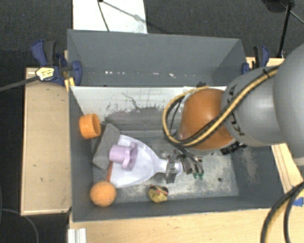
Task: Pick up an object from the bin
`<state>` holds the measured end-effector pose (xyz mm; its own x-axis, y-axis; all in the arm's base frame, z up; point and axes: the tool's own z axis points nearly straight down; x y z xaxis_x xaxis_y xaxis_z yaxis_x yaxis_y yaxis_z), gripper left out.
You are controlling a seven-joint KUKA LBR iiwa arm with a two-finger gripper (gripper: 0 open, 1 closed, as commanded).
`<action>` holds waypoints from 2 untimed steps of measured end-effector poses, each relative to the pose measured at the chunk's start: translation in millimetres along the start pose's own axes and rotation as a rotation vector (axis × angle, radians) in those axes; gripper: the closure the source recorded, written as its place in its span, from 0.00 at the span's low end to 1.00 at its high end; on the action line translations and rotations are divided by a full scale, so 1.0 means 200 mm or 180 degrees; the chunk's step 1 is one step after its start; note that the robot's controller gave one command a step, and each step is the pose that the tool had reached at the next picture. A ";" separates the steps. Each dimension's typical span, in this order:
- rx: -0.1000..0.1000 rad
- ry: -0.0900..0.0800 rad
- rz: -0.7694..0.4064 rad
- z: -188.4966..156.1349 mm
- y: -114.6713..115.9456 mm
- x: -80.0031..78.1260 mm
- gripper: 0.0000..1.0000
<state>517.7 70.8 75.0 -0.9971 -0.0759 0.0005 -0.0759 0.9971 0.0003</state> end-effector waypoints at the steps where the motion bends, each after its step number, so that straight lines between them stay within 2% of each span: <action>1: 0.0000 -0.0003 0.0006 -0.07 0.00 0.00 1.00; 2: 0.0000 -0.0015 0.0008 -0.11 0.00 -0.01 1.00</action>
Offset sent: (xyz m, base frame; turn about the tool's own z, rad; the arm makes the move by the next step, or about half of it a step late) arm -0.0001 0.0000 0.0358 0.0000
